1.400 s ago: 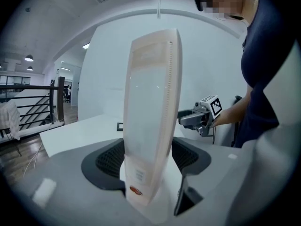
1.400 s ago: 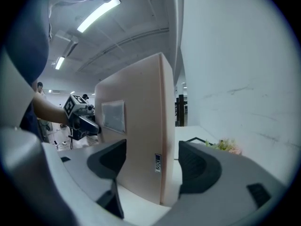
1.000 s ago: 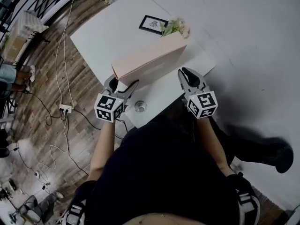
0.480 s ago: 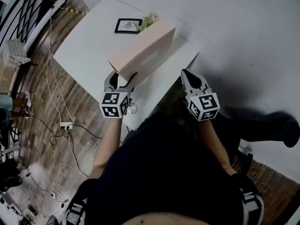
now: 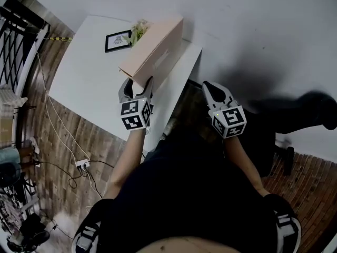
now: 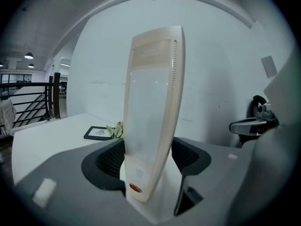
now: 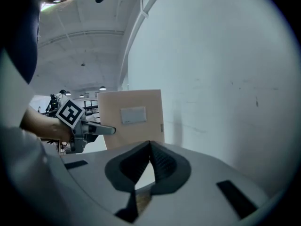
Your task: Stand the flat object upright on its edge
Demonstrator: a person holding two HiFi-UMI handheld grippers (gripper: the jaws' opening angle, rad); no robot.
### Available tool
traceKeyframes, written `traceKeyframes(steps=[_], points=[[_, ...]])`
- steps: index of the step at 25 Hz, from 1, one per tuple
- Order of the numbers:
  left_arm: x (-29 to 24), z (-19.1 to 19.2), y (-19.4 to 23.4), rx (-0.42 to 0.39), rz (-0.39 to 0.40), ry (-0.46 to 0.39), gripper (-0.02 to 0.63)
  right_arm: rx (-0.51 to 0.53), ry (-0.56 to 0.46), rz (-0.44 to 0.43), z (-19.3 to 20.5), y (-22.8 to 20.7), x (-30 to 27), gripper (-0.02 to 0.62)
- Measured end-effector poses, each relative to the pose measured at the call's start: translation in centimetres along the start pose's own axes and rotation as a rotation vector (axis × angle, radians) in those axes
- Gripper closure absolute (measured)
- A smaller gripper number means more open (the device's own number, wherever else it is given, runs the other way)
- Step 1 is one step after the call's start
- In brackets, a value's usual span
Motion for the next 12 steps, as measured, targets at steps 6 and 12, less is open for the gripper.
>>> traceKeyframes(steps=[6, 12], points=[[-2.3, -0.4, -1.9, -0.003, -0.016, -0.016, 0.284, -0.005, 0.011, 0.087, 0.2, -0.6, 2.1, 0.583], [-4.4, -0.3, -4.0, 0.0, -0.033, -0.026, 0.284, -0.009, 0.014, 0.146, 0.5, -1.0, 3.4, 0.583]])
Point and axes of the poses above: the fingertips, and each gripper's own axes: x backward along the fingers, y to its left, z out of its underside, the point moved 6 cm from there along x, backward along the fingers, and after that the axes turned 12 degrees about -y, right-handed, at the moved point
